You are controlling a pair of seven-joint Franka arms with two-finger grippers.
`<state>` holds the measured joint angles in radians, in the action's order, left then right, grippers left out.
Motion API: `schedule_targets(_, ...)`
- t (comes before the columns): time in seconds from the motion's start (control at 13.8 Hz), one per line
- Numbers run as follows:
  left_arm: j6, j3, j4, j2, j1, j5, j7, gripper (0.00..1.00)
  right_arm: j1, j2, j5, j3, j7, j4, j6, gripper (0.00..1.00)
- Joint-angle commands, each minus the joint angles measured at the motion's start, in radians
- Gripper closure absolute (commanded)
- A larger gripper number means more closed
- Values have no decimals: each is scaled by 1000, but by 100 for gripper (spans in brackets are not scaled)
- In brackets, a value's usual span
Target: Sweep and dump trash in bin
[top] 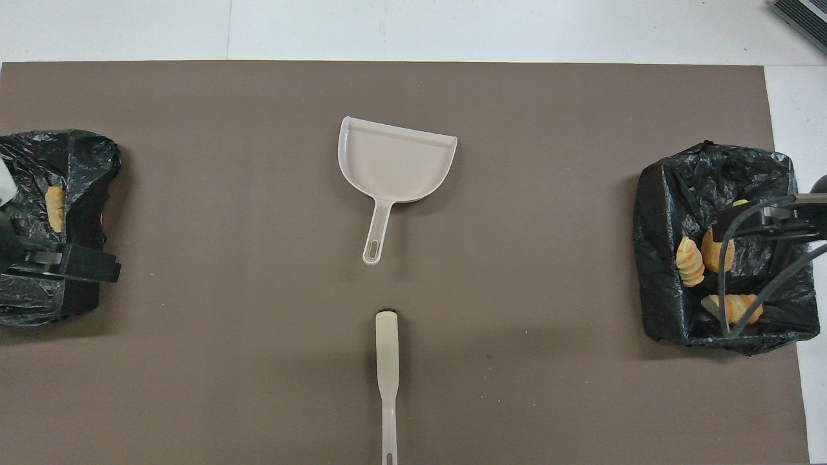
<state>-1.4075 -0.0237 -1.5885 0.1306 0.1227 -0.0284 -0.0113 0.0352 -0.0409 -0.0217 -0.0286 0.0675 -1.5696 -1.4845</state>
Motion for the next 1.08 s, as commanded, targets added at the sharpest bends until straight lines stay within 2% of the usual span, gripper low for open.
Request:
schedule_targets(0.0,16,4,70,-49,-11,24,-19,0,-1,4,14,-2,6,8,0,0)
schedule_targets(0.07,21,5,87,-66,-11,27,-16,0,-1,4,14,-2,5,8,0,0)
schedule_targets(0.29,16,7,52,-37,-11,27,-9,0,-1,4,14,-2,3,8,0,0)
schedule_targets(1.01,2,7,44,-37,-20,25,-6,0,-6,4,14,-2,2,7,1,0)
